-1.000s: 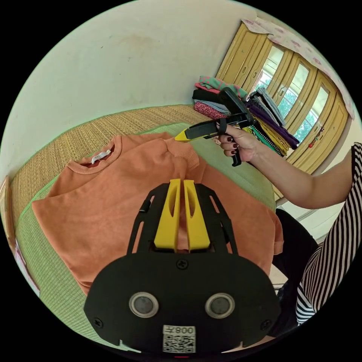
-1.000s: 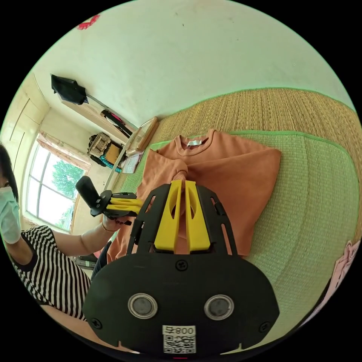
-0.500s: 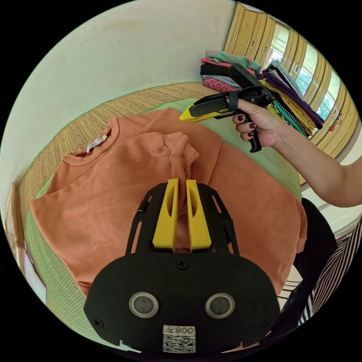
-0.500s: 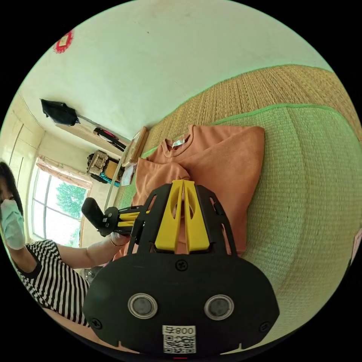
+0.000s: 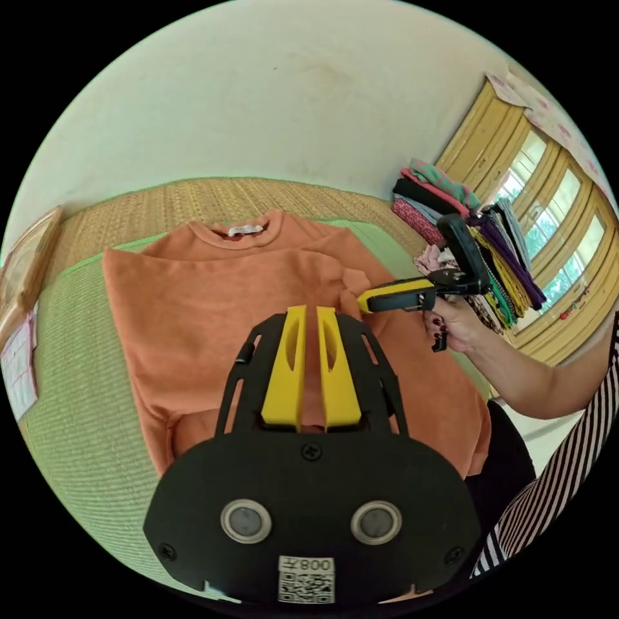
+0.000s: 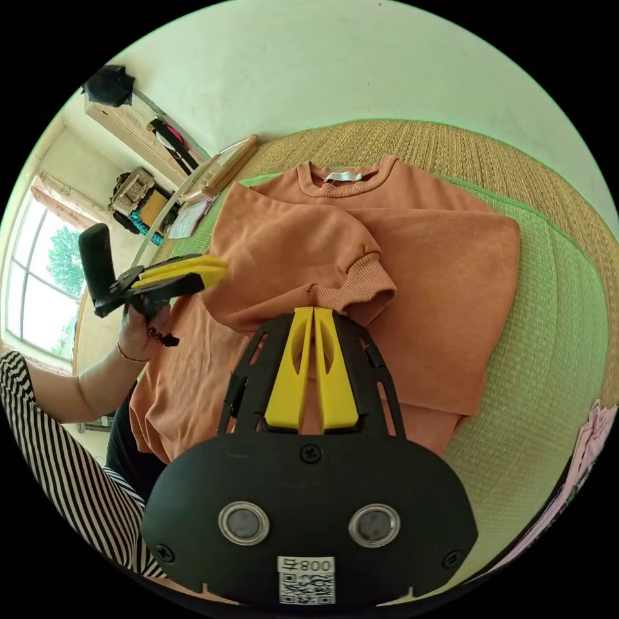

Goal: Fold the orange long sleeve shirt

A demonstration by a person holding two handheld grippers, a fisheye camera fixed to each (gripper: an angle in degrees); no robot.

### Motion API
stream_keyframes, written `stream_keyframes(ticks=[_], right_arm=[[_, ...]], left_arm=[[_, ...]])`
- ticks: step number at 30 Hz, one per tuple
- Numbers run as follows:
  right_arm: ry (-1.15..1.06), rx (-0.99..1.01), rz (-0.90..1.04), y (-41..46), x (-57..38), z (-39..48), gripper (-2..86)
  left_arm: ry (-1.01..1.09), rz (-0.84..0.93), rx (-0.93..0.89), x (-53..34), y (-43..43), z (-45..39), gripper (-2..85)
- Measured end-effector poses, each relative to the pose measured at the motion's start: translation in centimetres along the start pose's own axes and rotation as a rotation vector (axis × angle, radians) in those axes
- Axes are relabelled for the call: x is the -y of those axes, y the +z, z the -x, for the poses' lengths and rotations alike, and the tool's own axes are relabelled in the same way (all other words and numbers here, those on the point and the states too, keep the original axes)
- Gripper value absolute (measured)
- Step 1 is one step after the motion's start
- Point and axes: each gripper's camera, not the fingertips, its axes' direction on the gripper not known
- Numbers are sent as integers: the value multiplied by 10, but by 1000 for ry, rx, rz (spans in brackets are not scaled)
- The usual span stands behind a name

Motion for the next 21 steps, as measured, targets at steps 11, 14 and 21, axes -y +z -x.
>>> stream_keyframes(ticks=[11,14,21], right_arm=[[-236,27,-129,-43,124,145,1],[-308,51,-71,-2,198,191,1],[-313,-123,126,105,317,242,1]], left_arm=[[-262,10,52,-111,-22,104,2],[-287,35,20,-135,-9,114,2],[-255,54,48,-167,0,118,2]])
